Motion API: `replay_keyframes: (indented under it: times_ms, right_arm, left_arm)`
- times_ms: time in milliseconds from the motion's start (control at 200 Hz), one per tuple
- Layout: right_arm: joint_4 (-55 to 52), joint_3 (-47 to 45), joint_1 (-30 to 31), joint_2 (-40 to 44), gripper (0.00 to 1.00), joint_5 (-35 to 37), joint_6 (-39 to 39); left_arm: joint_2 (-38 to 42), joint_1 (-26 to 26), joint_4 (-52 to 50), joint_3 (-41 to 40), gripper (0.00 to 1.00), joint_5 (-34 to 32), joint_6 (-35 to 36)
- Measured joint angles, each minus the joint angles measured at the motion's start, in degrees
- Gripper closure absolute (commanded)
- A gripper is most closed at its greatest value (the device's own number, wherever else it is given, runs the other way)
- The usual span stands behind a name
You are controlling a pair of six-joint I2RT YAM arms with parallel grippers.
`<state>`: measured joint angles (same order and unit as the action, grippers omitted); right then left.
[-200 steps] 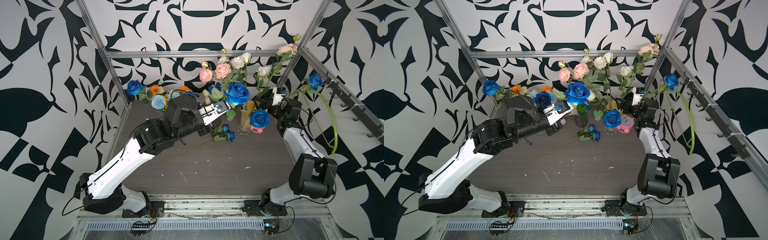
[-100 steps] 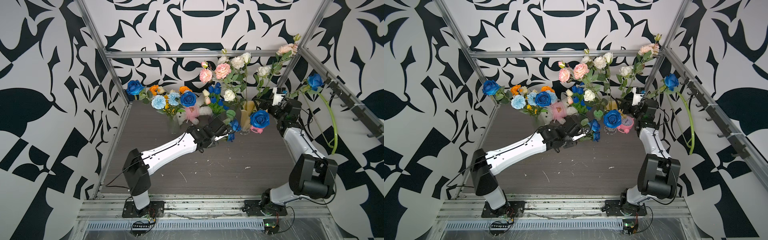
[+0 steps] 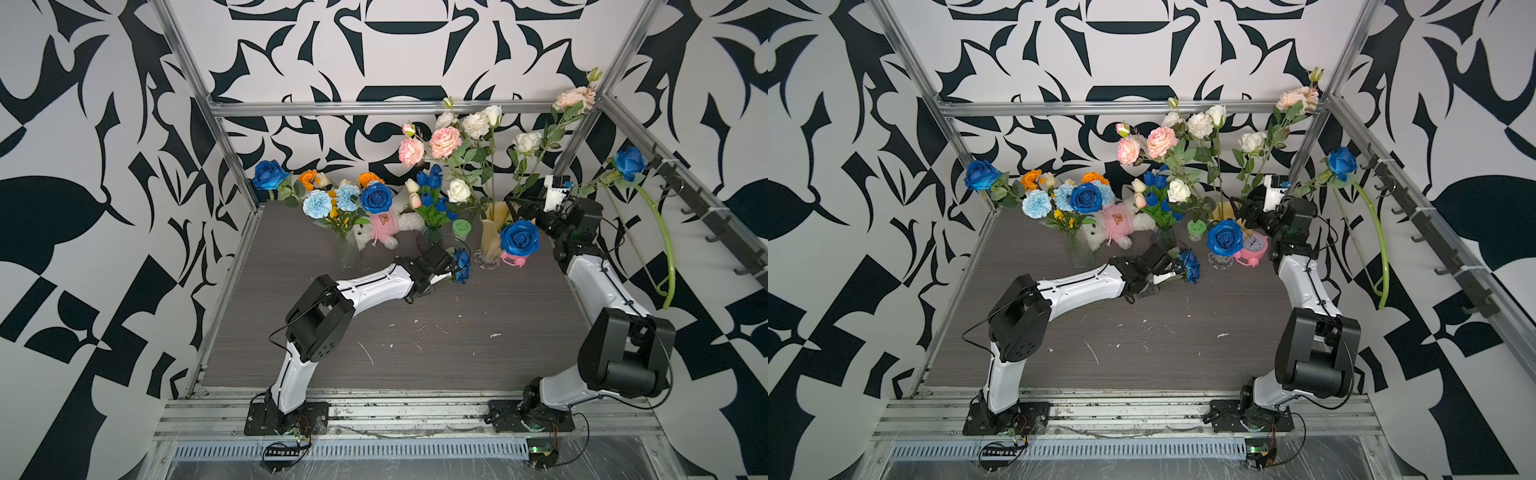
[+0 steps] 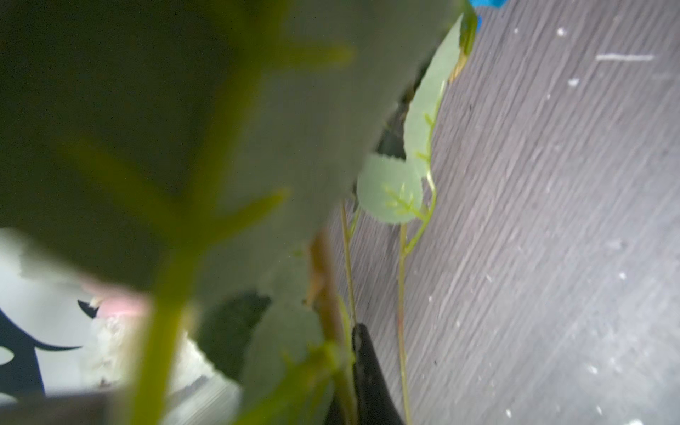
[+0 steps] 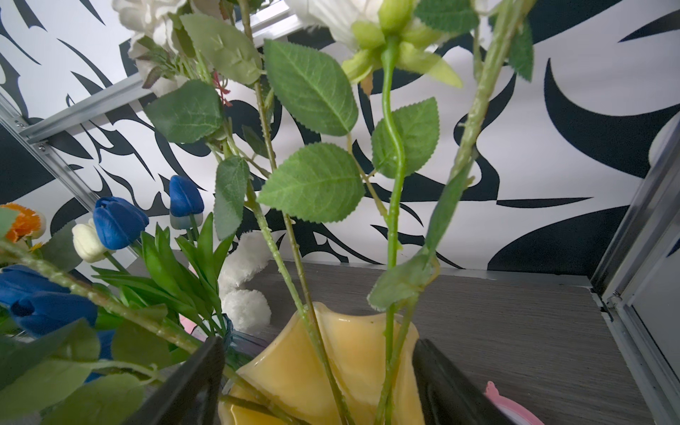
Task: Pick out blue flowers from the vase
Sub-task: Place the flower at the center of the board.
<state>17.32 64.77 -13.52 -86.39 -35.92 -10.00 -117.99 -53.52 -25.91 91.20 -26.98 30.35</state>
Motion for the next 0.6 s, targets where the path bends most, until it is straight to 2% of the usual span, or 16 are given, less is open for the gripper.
replay_keyframes:
  times_ms: [40, 140, 380, 600]
  right_arm:
    - [-0.09, 0.0, 0.07, 0.0, 0.2, 0.0, 0.09]
    - [-0.37, 0.0, 0.13, 0.0, 0.2, 0.02, 0.24]
    - [-0.87, 0.0, 0.39, 0.0, 0.2, 0.17, 1.25]
    - [-2.12, 0.9, 0.55, 0.0, 0.2, 0.68, 1.49]
  left_arm:
    - [-0.9, 0.0, 0.59, 0.96, 0.84, 0.07, 0.15]
    - [-2.54, 0.31, 2.27, 2.58, 0.71, 0.87, 0.15]
    - [-2.62, 2.14, 3.87, 3.45, 0.5, 4.87, -2.29]
    - [-1.18, 2.45, 5.73, 3.65, 0.35, 7.54, -4.57]
